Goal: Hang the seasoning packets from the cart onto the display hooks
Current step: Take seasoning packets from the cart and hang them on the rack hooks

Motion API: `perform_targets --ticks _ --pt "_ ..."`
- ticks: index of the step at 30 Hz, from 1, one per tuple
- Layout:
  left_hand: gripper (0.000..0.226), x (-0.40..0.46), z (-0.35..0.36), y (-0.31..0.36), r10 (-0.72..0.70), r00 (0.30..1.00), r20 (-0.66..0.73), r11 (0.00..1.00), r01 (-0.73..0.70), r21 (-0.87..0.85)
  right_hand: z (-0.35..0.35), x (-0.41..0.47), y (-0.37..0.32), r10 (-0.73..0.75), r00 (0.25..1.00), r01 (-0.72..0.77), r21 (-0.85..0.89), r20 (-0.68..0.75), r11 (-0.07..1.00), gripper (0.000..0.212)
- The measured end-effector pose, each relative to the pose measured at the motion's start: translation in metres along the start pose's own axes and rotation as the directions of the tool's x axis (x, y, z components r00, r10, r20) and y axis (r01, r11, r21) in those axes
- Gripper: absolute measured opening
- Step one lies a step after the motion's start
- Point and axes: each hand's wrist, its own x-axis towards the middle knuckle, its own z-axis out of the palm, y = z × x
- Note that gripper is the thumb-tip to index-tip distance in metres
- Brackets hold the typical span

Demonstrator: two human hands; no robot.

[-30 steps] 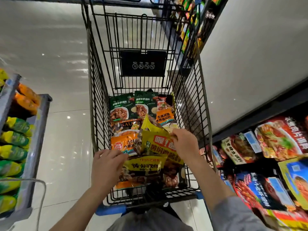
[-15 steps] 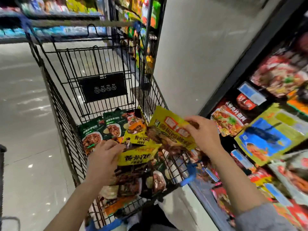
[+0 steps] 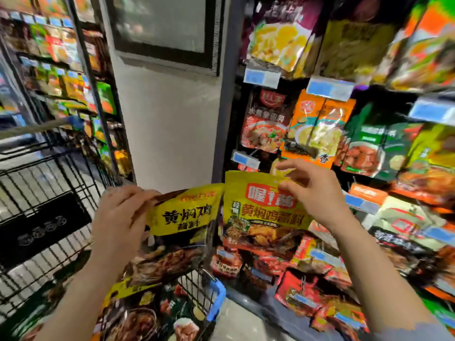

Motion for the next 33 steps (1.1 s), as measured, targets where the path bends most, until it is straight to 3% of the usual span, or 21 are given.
perform_targets --ticks 7,11,14,21,33 --pt "0.026 0.06 0.059 0.077 0.166 0.986 0.029 0.945 -0.151 -0.291 -0.097 -0.037 0.027 0.069 0.971 -0.104 -0.144 -0.229 0.984 0.03" --pt "0.033 0.079 0.089 0.132 0.318 0.948 0.023 0.863 -0.28 -0.42 -0.137 -0.067 0.044 0.103 0.912 -0.211 -0.239 -0.397 0.948 0.026" --pt "0.024 0.085 0.113 0.166 0.326 0.944 0.042 0.828 -0.264 -0.495 -0.159 -0.089 0.059 0.136 0.85 -0.286 -0.229 -0.509 0.93 0.023" --pt "0.019 0.079 0.174 0.223 0.347 0.935 0.072 0.721 -0.217 -0.658 -0.192 -0.123 0.09 0.283 0.653 -0.425 -0.029 -0.703 0.905 0.036" --pt "0.013 0.099 0.222 0.257 0.343 0.932 0.119 0.761 -0.201 -0.617 -0.248 -0.058 0.217 0.596 0.413 -0.366 0.474 -0.689 0.801 0.058"
